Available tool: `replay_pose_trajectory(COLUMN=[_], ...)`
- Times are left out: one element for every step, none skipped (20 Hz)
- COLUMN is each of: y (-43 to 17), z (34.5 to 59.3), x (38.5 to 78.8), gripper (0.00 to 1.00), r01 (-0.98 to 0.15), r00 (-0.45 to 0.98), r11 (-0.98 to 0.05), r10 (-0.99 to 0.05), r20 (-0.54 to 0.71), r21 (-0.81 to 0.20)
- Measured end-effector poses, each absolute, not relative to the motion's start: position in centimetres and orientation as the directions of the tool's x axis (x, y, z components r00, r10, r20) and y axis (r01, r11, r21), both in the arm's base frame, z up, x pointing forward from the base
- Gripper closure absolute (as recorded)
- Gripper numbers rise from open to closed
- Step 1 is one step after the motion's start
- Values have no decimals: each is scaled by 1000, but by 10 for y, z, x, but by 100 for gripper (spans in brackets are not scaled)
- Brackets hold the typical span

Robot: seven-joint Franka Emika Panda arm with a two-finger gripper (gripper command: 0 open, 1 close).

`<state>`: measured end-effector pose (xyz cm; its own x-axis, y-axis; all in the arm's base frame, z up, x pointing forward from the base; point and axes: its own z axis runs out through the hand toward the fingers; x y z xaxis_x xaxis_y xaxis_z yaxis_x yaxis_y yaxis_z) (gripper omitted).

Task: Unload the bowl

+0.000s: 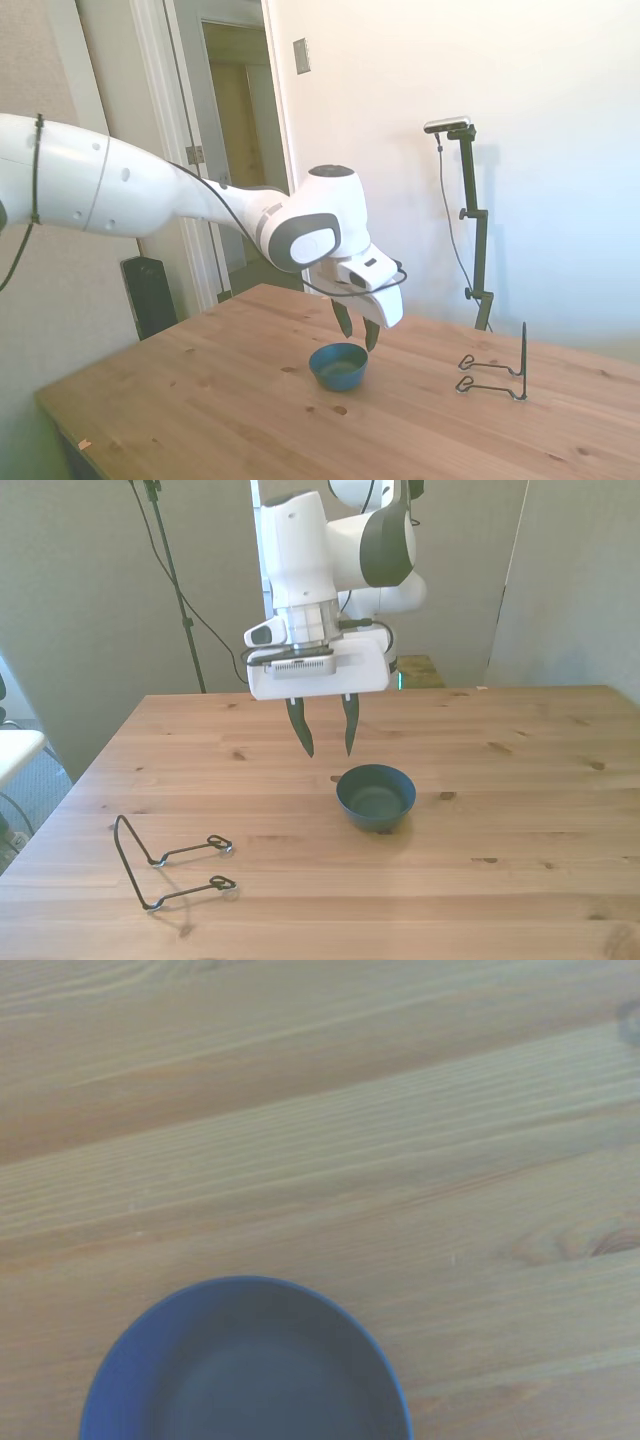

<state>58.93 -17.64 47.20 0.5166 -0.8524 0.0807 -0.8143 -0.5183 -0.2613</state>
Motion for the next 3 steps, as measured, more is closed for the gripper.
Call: replay_pose_trajectory(y=[-170,-165,-158], z=[481,489,497], x=[586,583,578], gripper=[0,0,0], r01=[-811,-807,-804], r00=[516,516,515], r11=[-522,-528,-531], r10=[-851,-848,-847], r20=[98,117,133], r21=[-262,-264,-269])
